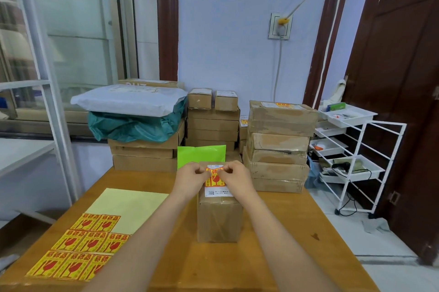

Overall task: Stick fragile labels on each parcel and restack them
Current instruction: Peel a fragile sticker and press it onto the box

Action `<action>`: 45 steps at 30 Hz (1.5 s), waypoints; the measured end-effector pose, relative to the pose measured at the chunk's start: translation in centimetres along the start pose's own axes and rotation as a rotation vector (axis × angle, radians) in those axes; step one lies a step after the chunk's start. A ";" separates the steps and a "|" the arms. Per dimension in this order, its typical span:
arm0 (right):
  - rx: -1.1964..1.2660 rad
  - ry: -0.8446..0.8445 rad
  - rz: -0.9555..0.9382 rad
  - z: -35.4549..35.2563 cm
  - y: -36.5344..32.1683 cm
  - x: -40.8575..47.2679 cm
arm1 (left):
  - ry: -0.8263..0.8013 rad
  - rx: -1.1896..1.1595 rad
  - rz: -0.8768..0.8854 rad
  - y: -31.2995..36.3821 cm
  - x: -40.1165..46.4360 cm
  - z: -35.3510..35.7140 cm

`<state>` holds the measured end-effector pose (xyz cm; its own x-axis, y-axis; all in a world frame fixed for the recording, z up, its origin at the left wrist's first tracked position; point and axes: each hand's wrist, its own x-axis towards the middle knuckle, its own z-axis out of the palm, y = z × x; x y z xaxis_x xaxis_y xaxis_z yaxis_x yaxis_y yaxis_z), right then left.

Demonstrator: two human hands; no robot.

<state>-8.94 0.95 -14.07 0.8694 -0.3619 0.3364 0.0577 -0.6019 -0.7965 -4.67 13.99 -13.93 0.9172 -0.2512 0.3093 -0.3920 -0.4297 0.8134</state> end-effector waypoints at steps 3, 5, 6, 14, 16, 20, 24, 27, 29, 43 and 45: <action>-0.026 0.002 0.005 0.0 0.0 0.1 | 0.002 0.035 0.031 -0.2 0.1 0.1; -0.035 0.008 0.012 0.1 0.1 0.1 | 0.008 0.034 0.038 -0.4 0.1 0.1; -0.036 0.012 0.015 0.1 0.2 0.1 | 0.009 0.035 0.044 -0.4 0.1 0.2; -0.058 0.007 -0.012 0.3 0.4 0.1 | -0.001 0.102 0.096 -0.7 0.0 0.4; -0.051 0.001 -0.018 0.3 0.4 0.1 | 0.002 0.112 0.109 -0.8 0.0 0.4; -0.052 0.002 -0.032 0.3 0.4 0.1 | 0.004 0.115 0.127 -0.8 0.1 0.5; -0.037 0.012 -0.032 0.4 0.4 0.2 | 0.011 0.118 0.140 -0.9 0.1 0.5; -0.040 0.011 -0.027 0.4 0.5 0.2 | 0.013 0.116 0.146 -0.9 0.1 0.5; -0.052 0.008 -0.024 0.3 0.5 0.2 | 0.009 0.117 0.148 -0.9 0.0 0.5; -0.191 -0.012 -0.059 0.7 0.4 0.4 | -0.022 0.159 0.186 0.0 -1.1 0.4; -0.224 -0.009 -0.043 0.8 0.4 0.4 | -0.033 0.171 0.176 0.0 -1.1 0.6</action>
<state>-8.22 1.13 -14.68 0.8728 -0.3272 0.3623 -0.0151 -0.7599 -0.6499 -5.75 13.77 -14.56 0.8318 -0.3625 0.4204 -0.5548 -0.5162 0.6524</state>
